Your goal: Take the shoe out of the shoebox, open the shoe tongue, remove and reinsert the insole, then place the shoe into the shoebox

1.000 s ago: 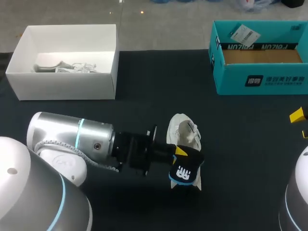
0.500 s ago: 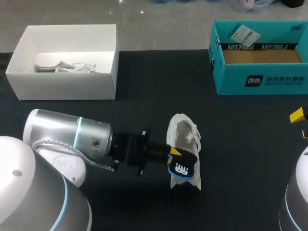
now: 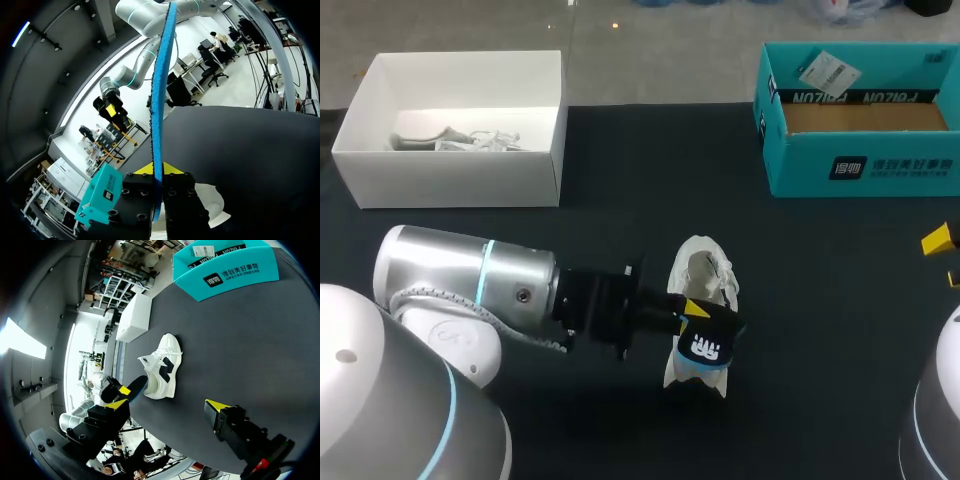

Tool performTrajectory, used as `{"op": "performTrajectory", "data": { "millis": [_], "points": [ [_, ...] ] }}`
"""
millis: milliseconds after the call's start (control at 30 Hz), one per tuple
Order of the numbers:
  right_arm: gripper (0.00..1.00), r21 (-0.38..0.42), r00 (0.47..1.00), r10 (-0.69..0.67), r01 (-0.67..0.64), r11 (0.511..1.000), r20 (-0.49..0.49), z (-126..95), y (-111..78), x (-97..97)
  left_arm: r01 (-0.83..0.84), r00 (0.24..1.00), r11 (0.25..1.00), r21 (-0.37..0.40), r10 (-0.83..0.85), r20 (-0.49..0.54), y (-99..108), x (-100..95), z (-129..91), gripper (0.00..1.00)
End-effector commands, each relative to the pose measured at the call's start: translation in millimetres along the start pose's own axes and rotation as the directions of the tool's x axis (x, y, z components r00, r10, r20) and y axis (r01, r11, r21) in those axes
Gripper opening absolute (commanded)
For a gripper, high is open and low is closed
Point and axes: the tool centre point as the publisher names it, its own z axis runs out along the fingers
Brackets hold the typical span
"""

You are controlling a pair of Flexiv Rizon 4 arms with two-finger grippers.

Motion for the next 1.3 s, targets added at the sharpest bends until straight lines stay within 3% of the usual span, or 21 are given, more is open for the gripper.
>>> {"op": "performTrajectory", "data": {
  "millis": [33, 367, 867, 1167, 1300],
  "points": [
    [1.0, -0.003, 1.0, 0.002, -0.002, 1.0, 0.004, -0.3, -2.3, 1.0, -0.006, 1.0, 1.0, -0.006, 0.006, -0.013, 2.8, -5.2, 7.6, 0.0],
    [1.0, -0.003, 1.0, 0.002, -0.002, 1.0, 0.004, -0.3, -2.3, 1.0, 0.021, 0.999, 0.999, 0.043, -0.019, -0.045, 13.2, 0.5, 34.7, 0.0],
    [1.0, -0.003, 1.0, 0.002, -0.002, 1.0, 0.004, -0.3, -2.3, 1.0, 0.061, 0.996, 0.997, 0.04, -0.058, -0.074, 29.4, 7.0, 55.9, 0.0],
    [1.0, -0.003, 1.0, 0.002, -0.002, 1.0, 0.004, -0.3, -2.3, 1.0, 0.015, 0.999, 0.998, 0.068, -0.013, -0.029, 6.0, -8.7, 49.0, 0.0],
    [1.0, -0.003, 1.0, 0.002, -0.002, 1.0, 0.004, -0.3, -2.3, 1.0, 0.004, 0.999, 0.999, 0.041, -0.002, -0.043, -0.5, -10.4, 38.3, 0.0]
  ]
}}
